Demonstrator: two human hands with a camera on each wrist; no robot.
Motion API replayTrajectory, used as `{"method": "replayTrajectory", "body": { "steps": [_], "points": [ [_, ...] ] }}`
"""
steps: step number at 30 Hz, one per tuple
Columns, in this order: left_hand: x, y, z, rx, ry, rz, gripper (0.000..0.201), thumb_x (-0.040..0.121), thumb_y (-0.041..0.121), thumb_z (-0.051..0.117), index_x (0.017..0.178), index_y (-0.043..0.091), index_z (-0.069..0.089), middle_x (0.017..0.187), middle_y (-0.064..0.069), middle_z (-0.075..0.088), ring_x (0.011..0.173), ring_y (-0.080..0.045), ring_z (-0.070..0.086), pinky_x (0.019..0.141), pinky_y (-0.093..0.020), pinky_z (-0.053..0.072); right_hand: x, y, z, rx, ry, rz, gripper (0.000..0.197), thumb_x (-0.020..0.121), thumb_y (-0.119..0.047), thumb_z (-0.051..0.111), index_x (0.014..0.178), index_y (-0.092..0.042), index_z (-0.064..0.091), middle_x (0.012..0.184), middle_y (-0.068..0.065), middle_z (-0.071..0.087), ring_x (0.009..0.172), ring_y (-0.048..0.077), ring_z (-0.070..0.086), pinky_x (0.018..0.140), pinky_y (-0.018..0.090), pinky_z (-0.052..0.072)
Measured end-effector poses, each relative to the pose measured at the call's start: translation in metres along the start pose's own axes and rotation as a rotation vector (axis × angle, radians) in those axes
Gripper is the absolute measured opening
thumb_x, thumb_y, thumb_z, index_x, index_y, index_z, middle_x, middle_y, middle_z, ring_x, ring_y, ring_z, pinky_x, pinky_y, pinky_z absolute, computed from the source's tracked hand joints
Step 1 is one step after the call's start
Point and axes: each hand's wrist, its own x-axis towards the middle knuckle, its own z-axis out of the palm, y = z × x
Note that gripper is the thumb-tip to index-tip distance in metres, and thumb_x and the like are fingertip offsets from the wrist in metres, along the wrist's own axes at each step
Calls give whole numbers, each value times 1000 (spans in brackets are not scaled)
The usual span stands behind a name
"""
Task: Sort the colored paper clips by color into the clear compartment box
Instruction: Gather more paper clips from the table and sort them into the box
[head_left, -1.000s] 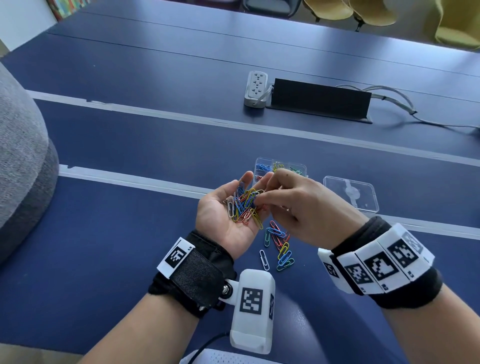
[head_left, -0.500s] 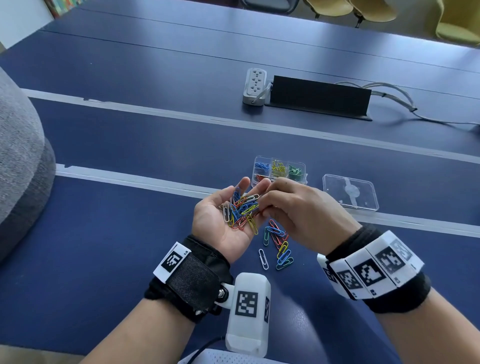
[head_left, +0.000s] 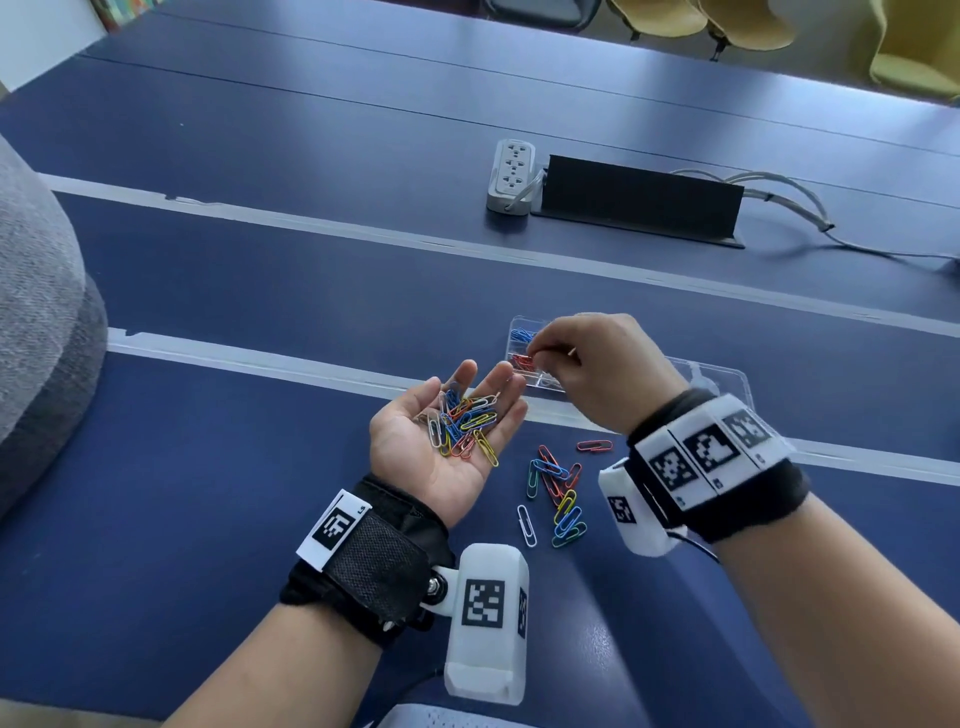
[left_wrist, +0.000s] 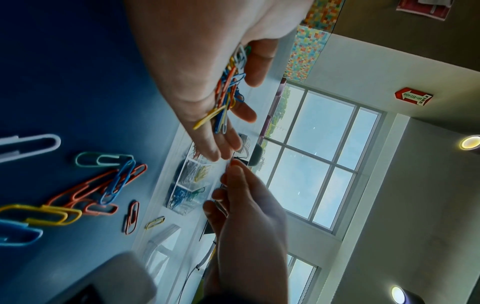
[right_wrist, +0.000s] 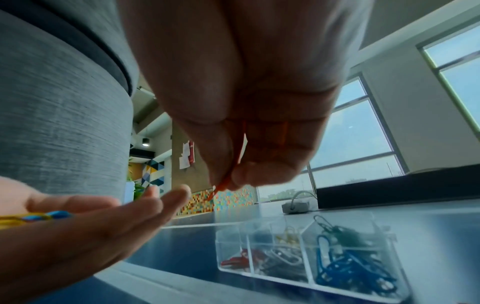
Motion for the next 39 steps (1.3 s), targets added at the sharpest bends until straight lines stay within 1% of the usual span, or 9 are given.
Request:
{"method": "replayTrajectory", "body": {
  "steps": [6, 13, 16, 19, 24, 28, 30, 35, 39],
  "points": [
    [-2, 8, -1, -2, -10, 24, 32, 94, 22, 36, 89, 4, 61, 105, -26, 67, 110, -40, 61, 94, -49, 47, 30, -1, 15, -102, -79, 157, 17, 81, -25, 54, 84, -25, 70, 88, 3, 70, 84, 28, 63, 77, 35, 53],
    [1, 16, -4, 4, -26, 35, 32, 94, 22, 35, 92, 5, 62, 107, -25, 67, 111, -40, 60, 94, -49, 47, 31, -3, 13, -96, -90, 170, 18, 84, -27, 52, 81, -23, 69, 87, 5, 69, 80, 28, 61, 73, 32, 51],
    [2, 15, -3, 13, -46, 17, 35, 93, 22, 34, 99, 4, 63, 115, -25, 64, 115, -40, 58, 96, -49, 45, 21, -6, 2, -16, -10, 112, 18, 85, -22, 54, 90, -22, 72, 93, 0, 72, 86, 20, 63, 81, 33, 52],
    [1, 12, 1, 14, -81, -3, 38, 90, 21, 34, 106, 2, 62, 121, -28, 61, 115, -41, 57, 98, -50, 44, -1, -20, -10, 109, -8, -34, 13, 82, -16, 63, 87, -24, 72, 79, -9, 69, 65, 0, 57, 73, 18, 47],
    [0, 9, 9, 17, -110, 1, 45, 85, 21, 37, 119, 1, 59, 123, -31, 59, 109, -41, 60, 93, -48, 47, -33, -31, -17, 183, -280, -264, 28, 62, -23, 84, 86, -22, 70, 73, -9, 59, 61, 10, 53, 62, 19, 45],
    [1, 1, 12, 55, -109, -33, 44, 83, 22, 37, 116, 4, 60, 125, -30, 59, 101, -39, 63, 85, -42, 48, -33, -24, -11, 139, -195, -320, 24, 64, -16, 81, 86, -18, 71, 75, -8, 59, 61, -4, 48, 64, 14, 42],
    [0, -2, 13, 70, -115, -43, 45, 82, 22, 37, 116, 4, 61, 119, -29, 62, 94, -37, 65, 80, -39, 48, -32, -20, -13, 151, -157, -319, 16, 68, -12, 75, 84, -17, 73, 78, -8, 63, 62, -2, 50, 66, 11, 42],
    [-2, -7, 17, 40, -119, -45, 49, 82, 21, 39, 122, 0, 59, 113, -30, 62, 100, -39, 59, 89, -47, 50, -27, -11, -15, 90, -66, -254, 14, 74, -14, 68, 86, -20, 73, 83, 2, 70, 71, 18, 62, 73, 36, 52],
    [-1, -8, 17, 28, -132, -68, 51, 84, 22, 37, 125, 0, 57, 125, -27, 59, 109, -40, 58, 91, -60, 46, -28, -12, -16, 60, 21, -223, 11, 77, -16, 66, 87, -19, 71, 73, -1, 62, 61, 13, 50, 66, 35, 50]
  ]
}}
